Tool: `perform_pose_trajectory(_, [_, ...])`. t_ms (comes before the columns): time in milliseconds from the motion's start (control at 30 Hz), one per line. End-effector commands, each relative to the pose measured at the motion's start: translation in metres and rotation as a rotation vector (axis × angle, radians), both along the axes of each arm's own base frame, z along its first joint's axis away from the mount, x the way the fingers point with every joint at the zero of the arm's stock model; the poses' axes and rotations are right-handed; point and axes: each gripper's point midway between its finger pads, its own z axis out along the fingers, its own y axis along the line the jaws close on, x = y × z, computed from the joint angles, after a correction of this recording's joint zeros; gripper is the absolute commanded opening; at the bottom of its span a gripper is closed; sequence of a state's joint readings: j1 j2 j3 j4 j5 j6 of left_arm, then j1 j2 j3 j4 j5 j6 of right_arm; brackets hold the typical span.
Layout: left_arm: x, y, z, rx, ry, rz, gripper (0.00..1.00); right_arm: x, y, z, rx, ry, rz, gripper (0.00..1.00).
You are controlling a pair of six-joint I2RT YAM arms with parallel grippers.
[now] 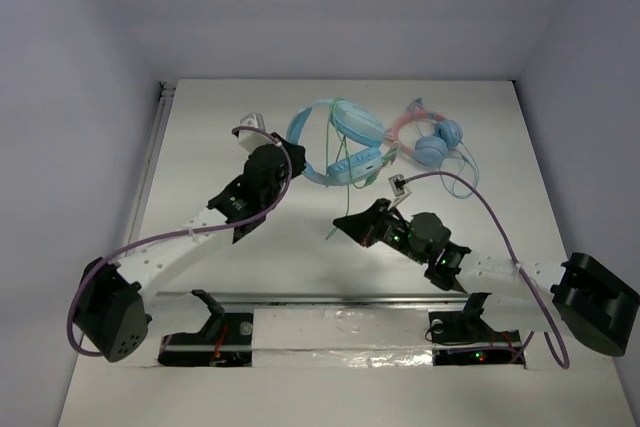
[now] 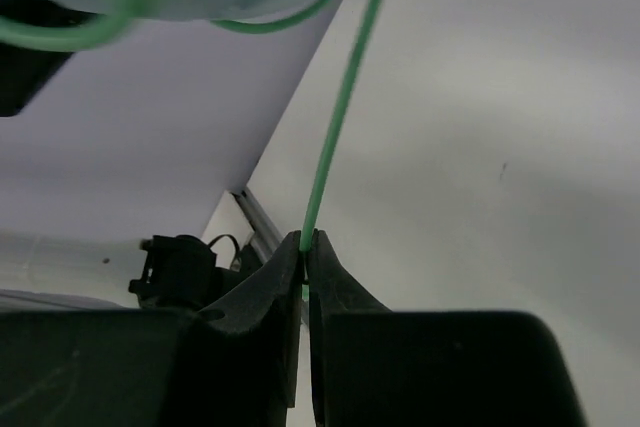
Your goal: Wrap the headphones
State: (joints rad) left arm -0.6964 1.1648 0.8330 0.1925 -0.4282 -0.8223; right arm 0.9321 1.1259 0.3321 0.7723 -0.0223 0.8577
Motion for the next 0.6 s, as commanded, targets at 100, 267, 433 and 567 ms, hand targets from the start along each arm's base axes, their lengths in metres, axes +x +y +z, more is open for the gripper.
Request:
perform_pose_trajectory(100, [0.031,0.014,0.065,-0.179,-0.202,0.178,0.0,-0.017,0.013,0.036,0.183,0.042,0.059,0.03])
perform_pose_trajectory(267, [0.027,0.012,0.015,-0.139,-0.143,0.171,0.0,-0.013,0.022,0.054,0.306,0.073,0.073,0.05])
perform_pose_trajectory(433, [0.005,0.01,-0.053,-0.084,-0.04,0.141,0.0,0.005,0.032,0.049,0.367,0.166,0.013,0.09])
perform_pose_trajectory(567, [-0.016,0.007,-0.083,-0.053,0.007,0.103,0.0,0.016,0.039,0.048,0.422,0.206,-0.01,0.11])
